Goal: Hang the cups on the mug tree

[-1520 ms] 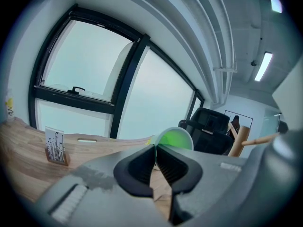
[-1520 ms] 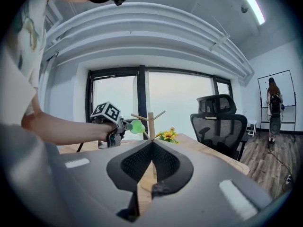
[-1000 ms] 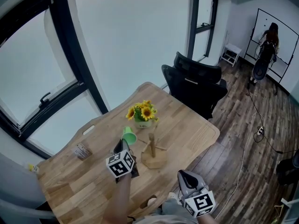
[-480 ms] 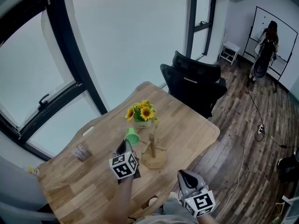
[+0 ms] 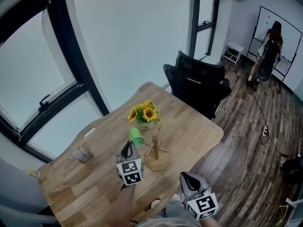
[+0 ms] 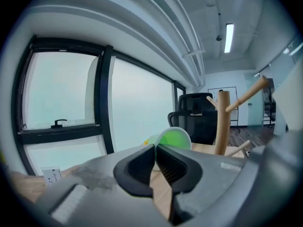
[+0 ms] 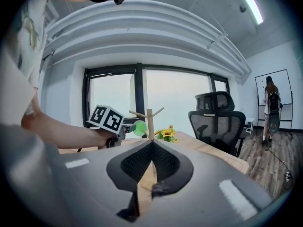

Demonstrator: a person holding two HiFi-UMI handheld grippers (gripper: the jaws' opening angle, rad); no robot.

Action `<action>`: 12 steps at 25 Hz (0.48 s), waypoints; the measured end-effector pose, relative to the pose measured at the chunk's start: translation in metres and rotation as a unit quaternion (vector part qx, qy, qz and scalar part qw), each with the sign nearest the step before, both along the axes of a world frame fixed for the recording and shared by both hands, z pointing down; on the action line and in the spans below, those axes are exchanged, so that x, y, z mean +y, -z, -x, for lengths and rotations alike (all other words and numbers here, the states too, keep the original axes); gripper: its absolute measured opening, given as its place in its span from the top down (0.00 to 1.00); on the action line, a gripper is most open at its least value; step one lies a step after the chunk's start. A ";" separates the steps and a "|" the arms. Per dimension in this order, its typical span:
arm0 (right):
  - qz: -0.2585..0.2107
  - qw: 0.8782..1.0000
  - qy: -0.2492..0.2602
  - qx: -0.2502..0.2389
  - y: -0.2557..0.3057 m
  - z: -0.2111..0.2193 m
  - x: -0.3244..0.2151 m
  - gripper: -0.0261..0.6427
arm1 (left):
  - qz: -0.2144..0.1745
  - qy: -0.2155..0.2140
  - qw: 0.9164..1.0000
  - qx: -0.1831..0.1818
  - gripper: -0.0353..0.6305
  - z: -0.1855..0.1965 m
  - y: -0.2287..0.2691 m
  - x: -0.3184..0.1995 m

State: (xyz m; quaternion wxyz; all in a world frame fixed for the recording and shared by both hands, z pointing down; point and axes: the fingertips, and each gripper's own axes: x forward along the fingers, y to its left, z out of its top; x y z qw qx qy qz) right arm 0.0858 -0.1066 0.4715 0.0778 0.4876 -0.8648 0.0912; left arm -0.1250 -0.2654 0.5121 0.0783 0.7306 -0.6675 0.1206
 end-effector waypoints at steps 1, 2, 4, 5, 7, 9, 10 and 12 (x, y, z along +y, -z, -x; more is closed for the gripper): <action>0.000 1.000 0.000 0.000 0.000 0.000 0.000 0.96 | -0.003 -0.002 1.000 -0.013 0.92 0.000 0.000 0.001; 0.000 1.000 0.000 0.000 0.000 0.000 0.000 0.96 | -0.006 -0.004 1.000 -0.024 0.92 -0.001 -0.001 0.002; 0.000 1.000 0.001 0.000 -0.001 0.001 0.000 0.96 | -0.010 -0.007 0.999 -0.042 0.92 -0.002 -0.001 0.004; 0.001 1.000 0.001 0.001 -0.001 0.001 0.000 0.96 | -0.013 -0.009 0.999 -0.050 0.92 -0.003 -0.002 0.004; 0.002 1.000 0.001 0.001 -0.002 0.002 0.000 0.96 | -0.018 -0.014 0.998 -0.067 0.92 -0.005 -0.002 0.006; 0.003 1.000 0.001 0.001 -0.003 0.001 0.000 0.96 | -0.022 -0.018 0.997 -0.078 0.92 -0.008 -0.006 0.007; 0.003 1.000 0.001 0.001 -0.003 0.001 -0.001 0.96 | -0.022 -0.019 0.996 -0.080 0.92 -0.010 -0.010 0.008; 0.004 1.000 0.001 0.002 -0.003 0.001 -0.001 0.96 | -0.017 -0.021 0.996 -0.080 0.92 -0.012 -0.015 0.009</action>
